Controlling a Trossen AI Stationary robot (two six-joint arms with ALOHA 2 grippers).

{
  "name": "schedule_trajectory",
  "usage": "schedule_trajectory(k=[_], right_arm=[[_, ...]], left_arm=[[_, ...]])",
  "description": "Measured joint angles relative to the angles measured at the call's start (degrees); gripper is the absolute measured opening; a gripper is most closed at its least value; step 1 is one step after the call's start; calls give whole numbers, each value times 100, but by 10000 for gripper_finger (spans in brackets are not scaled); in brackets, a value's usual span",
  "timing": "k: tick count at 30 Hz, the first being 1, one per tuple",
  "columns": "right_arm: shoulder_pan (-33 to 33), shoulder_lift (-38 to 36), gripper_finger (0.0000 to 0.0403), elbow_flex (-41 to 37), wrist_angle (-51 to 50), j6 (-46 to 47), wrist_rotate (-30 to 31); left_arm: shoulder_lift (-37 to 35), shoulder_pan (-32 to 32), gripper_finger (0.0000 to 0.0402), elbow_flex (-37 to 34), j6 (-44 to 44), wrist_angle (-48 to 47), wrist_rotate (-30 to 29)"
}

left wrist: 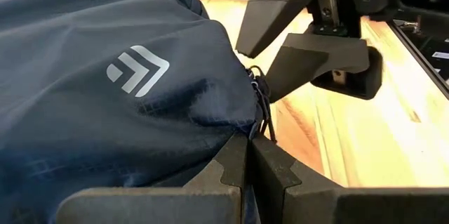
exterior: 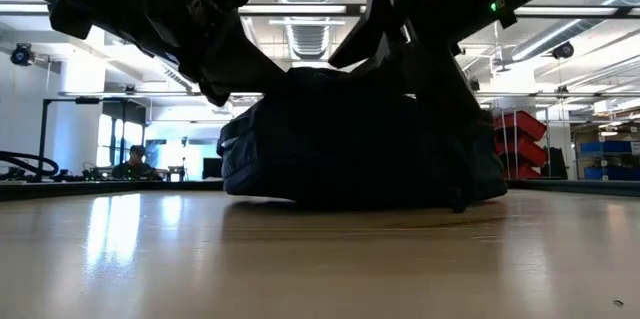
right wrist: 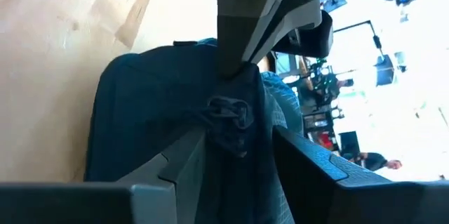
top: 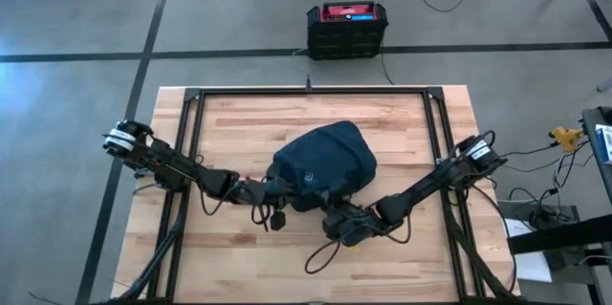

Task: Unpack backpack
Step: Open the dark blue backpack

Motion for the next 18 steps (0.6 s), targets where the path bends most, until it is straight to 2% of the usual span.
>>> schedule_trajectory(k=[6,9,13,18], right_arm=[[-129,93,162,0,88,-154,-205],[-166,150,151,0,94,-237,-242],[-161,159,112,19,88,-197,-240],[-72,146,39,35,85,-152,-171]], left_arm=[[0,0,0,0,0,7,2],[0,-4,0,-2,0,7,4],[0,-11,0,-2,0,7,7],[0,-11,0,-2,20,-9,15]])
